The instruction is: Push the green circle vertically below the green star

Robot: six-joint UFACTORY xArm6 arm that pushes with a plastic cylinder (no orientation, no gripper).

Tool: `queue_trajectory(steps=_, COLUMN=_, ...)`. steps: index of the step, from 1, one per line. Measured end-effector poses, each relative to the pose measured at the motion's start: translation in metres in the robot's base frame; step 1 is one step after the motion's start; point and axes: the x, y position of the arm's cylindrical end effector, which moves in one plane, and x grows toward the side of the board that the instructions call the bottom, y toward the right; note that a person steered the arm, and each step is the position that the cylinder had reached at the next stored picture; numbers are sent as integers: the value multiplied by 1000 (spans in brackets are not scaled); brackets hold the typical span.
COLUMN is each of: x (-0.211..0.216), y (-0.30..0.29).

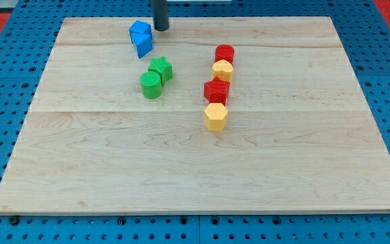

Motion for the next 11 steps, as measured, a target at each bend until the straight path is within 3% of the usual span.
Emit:
queue_trajectory(steps=4, x=146, y=-12)
queue_trajectory(steps=9, x=252, y=-77)
queue_trajectory(steps=10, x=285, y=-131)
queue_trajectory(steps=11, x=300, y=-77)
